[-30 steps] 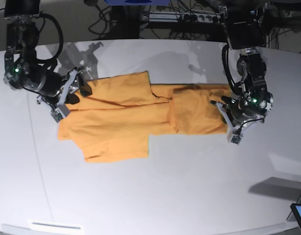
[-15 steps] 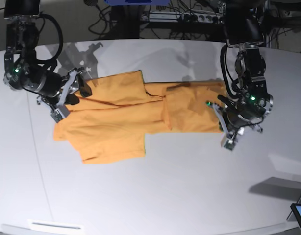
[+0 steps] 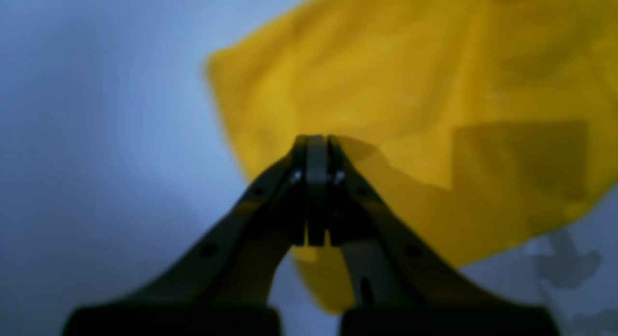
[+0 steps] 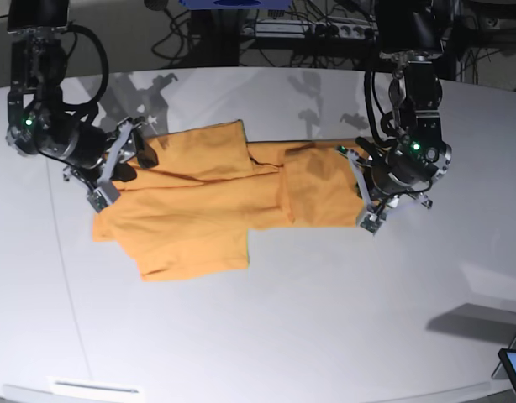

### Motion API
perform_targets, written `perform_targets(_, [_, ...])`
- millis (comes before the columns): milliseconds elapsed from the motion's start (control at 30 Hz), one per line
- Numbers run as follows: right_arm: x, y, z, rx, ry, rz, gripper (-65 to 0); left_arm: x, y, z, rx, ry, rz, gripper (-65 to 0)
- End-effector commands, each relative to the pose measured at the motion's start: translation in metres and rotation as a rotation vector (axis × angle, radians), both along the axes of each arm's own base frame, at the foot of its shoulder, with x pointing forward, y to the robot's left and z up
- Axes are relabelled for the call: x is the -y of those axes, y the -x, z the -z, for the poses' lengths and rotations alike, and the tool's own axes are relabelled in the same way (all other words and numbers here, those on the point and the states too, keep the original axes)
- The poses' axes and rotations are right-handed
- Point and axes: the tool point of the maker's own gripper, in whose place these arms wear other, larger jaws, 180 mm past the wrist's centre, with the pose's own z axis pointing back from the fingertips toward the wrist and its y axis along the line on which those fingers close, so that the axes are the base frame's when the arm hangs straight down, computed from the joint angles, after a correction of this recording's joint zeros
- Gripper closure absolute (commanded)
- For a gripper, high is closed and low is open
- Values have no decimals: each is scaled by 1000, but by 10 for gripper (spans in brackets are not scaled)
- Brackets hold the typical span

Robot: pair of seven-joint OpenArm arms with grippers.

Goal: Fold the T-shirt properly
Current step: 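Press the left gripper on the folded end and smooth it flat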

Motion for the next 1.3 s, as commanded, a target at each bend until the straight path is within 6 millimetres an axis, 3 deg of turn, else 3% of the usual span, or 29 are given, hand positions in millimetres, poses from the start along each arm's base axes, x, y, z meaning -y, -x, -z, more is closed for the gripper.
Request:
perform_targets(0, [1,-8,-11,43,-12,-2,-284,-1,-6,-9,34,-9,7,0])
perform_targets(367, [1,-8,-11,43,-12,-2,-284,0,1,-3,11,-7,6,0])
perform_targets(500, [1,-8,-11,43,-12,-2,-284,0,10,8,-23,-3,3,0])
perform_targets(700, [1,-8,-11,42,-12,-2,-284,-5,25,40,-126,16,-19,0])
perform_targets(767, [1,-7,-10,40,-12,-2,-284,-5,25,41,-130,16,-20,0])
perform_targets(867, [1,-6,-10,39,-12,-2,-284,-4,20,33,-96,16,-16,0])
perform_targets(1100, [1,-6,-10,37,-12,-2,-284,1,0,-17,64,-6,10,0])
perform_targets(1267, [0,-6,-10,37,-13,-2,-284,1,-11,-29,103,-9,10,0])
